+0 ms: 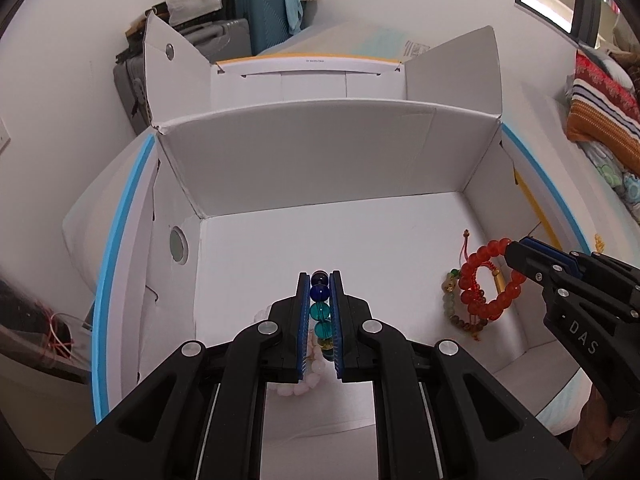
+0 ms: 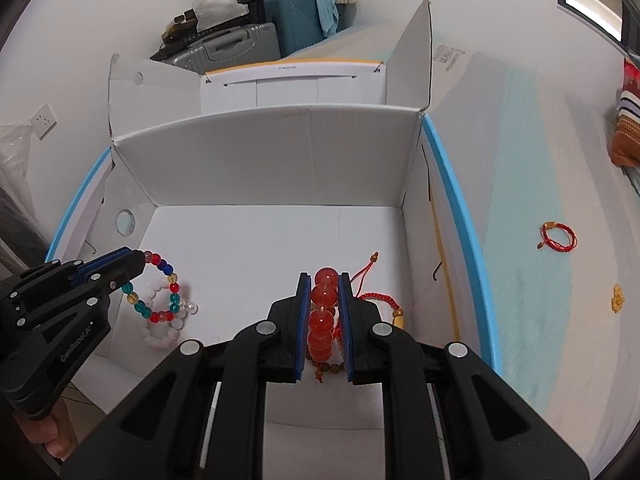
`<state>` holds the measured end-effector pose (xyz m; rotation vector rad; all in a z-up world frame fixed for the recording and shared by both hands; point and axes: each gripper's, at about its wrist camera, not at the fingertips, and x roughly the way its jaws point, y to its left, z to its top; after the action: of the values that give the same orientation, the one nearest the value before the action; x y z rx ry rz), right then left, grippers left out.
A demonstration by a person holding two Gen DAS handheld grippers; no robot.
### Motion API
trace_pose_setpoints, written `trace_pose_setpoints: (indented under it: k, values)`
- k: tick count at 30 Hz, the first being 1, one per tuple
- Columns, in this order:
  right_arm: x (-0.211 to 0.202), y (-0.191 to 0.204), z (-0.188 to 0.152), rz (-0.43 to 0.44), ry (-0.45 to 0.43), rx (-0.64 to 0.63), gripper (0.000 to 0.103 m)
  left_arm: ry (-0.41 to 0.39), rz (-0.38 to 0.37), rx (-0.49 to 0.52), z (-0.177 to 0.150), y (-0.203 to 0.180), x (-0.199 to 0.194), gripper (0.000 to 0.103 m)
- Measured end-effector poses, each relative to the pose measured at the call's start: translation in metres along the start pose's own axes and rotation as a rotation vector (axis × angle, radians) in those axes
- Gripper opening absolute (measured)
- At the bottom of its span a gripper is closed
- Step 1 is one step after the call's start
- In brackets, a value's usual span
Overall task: Organize jewelry
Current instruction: 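Open both tools to drop the bracelets into the box, then move both tools back over the red string bracelet and amber beads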
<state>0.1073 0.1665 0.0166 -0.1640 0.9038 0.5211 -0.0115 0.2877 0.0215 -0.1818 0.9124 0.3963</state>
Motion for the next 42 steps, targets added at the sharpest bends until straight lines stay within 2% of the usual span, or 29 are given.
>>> trace_pose_setpoints:
  k: [5, 8, 9, 10, 12, 13, 14, 16, 19, 21, 25, 35, 42]
  values:
    - [0.004, -0.002, -0.001, 0.001, 0.02, 0.007, 0.014, 0.015, 0.007, 0.012, 0.0, -0.002, 0.003, 0.01]
    - [-0.007, -0.002, 0.001, -0.008, -0.014, 0.005, 0.014, 0.0, 0.015, 0.007, 0.0, -0.002, -0.001, 0.012]
    - [-0.01, -0.001, 0.002, -0.006, -0.02, 0.004, 0.014, -0.005, 0.019, 0.009, 0.001, -0.002, -0.004, 0.014]
    - [-0.016, -0.001, 0.003, -0.004, -0.032, 0.0, 0.016, -0.009, 0.021, 0.01, 0.002, -0.003, -0.007, 0.023]
    - [-0.029, -0.001, 0.004, -0.026, -0.069, -0.008, 0.036, -0.038, 0.027, 0.011, 0.003, -0.005, -0.017, 0.04]
    - [-0.037, -0.002, 0.004, -0.04, -0.093, -0.012, 0.041, -0.057, 0.035, 0.011, 0.004, -0.007, -0.024, 0.047]
    - [-0.045, -0.004, 0.005, -0.052, -0.117, -0.012, 0.047, -0.064, 0.038, 0.012, 0.005, -0.009, -0.027, 0.049]
    - [-0.059, -0.011, 0.006, -0.061, -0.147, 0.001, 0.051, -0.083, 0.029, 0.015, 0.007, -0.013, -0.036, 0.06]
    - [-0.078, -0.024, 0.007, -0.071, -0.184, 0.021, 0.064, -0.118, 0.018, 0.031, 0.011, -0.027, -0.049, 0.069]
    - [-0.092, -0.035, 0.007, -0.093, -0.217, 0.035, 0.082, -0.13, 0.004, 0.038, 0.012, -0.035, -0.054, 0.078]
    - [-0.117, -0.058, 0.003, -0.14, -0.268, 0.055, 0.09, -0.178, -0.033, 0.047, 0.013, -0.061, -0.068, 0.093]
    - [-0.161, -0.118, -0.016, -0.2, -0.302, 0.141, 0.095, -0.246, -0.11, 0.119, 0.017, -0.129, -0.098, 0.097]
    - [-0.177, -0.163, -0.028, -0.243, -0.316, 0.2, 0.095, -0.24, -0.151, 0.145, 0.021, -0.172, -0.095, 0.097]
